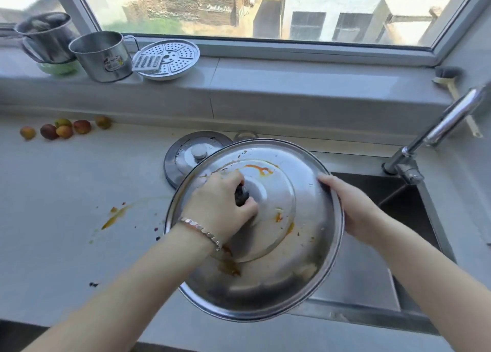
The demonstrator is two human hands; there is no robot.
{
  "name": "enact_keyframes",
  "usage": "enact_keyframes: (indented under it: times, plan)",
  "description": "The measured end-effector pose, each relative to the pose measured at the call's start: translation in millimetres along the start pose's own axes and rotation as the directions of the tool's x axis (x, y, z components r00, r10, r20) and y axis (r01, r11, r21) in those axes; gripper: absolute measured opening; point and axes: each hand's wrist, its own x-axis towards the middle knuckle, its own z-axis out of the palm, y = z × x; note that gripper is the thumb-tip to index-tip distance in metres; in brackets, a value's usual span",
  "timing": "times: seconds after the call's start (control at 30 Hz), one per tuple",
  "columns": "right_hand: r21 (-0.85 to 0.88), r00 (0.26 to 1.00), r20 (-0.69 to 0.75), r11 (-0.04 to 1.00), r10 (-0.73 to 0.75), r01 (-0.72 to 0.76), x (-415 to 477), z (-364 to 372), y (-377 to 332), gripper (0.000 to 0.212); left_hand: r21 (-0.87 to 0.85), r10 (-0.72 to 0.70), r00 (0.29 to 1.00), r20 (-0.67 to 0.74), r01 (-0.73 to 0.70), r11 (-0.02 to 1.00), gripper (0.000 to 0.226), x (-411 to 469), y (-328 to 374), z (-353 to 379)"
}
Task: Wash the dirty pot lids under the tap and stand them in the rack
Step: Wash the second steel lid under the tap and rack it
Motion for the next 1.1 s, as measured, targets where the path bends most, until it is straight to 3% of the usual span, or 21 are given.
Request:
enact_keyframes:
  times: [0.13,0.23,0.3,0.37,0.47,0.57,0.73,0.87,0.97,1.0,1.1]
  plan:
    - [0.236,0.998,-0.031,0.970,-0.049,0.055,-24.7,-78.4,-24.9,0.042,-0.045,0.072,0.996,0.051,-0.070,0.997,0.029,4.1,78.8,31.1]
    - [0.216,0.992,-0.096,0.972,-0.077,0.096,-41.8,-139.1,-38.0,0.054,-0.124,0.114,0.989,0.097,-0.102,0.987,0.029,4.8,137.4,59.7]
    - [0.172,0.985,-0.140,0.977,-0.099,0.123,-51.4,-177.3,-43.9,0.040,-0.163,0.119,0.985,0.123,-0.099,0.982,0.027,5.1,173.2,80.0]
    - [0.066,0.975,-0.157,0.984,-0.155,0.167,-57.8,-209.9,-44.5,0.028,-0.173,0.102,0.980,0.172,-0.072,0.982,0.026,4.7,201.1,102.4]
    - [-0.207,0.958,-0.117,0.950,-0.263,0.236,-61.0,-242.8,-38.0,0.030,-0.161,0.080,0.970,0.228,-0.043,0.986,0.023,-1.4,222.9,138.6]
    - [-0.295,0.939,-0.083,0.908,-0.334,0.297,-60.7,-254.8,-35.7,0.016,-0.203,0.032,0.982,0.185,0.006,0.979,0.017,-7.9,230.0,163.2]
    - [-0.546,0.860,0.118,0.691,-0.496,0.474,-52.1,-242.6,-27.4,0.023,-0.284,-0.105,0.943,0.315,0.199,0.938,0.017,-7.6,230.0,189.3]
    - [-0.713,0.815,0.208,0.487,-0.540,0.505,-42.3,-224.0,-15.2,0.025,-0.483,-0.312,0.884,0.348,0.454,0.748,0.027,9.3,224.3,181.5]
    - [-0.829,0.809,0.271,0.301,-0.521,0.472,-32.7,-209.2,1.3,0.023,-0.661,-0.409,0.733,0.544,0.674,0.329,0.046,31.3,228.2,158.3]
    - [-0.846,0.815,0.297,0.258,-0.498,0.466,-28.6,-203.6,9.1,0.020,-0.639,-0.415,0.678,0.606,0.726,0.254,0.049,38.7,228.0,153.9]
    - [-0.867,0.832,0.344,0.192,-0.436,0.459,-21.5,-188.4,29.9,0.017,-0.518,-0.449,0.592,0.670,0.805,0.289,0.034,52.5,223.4,154.5]
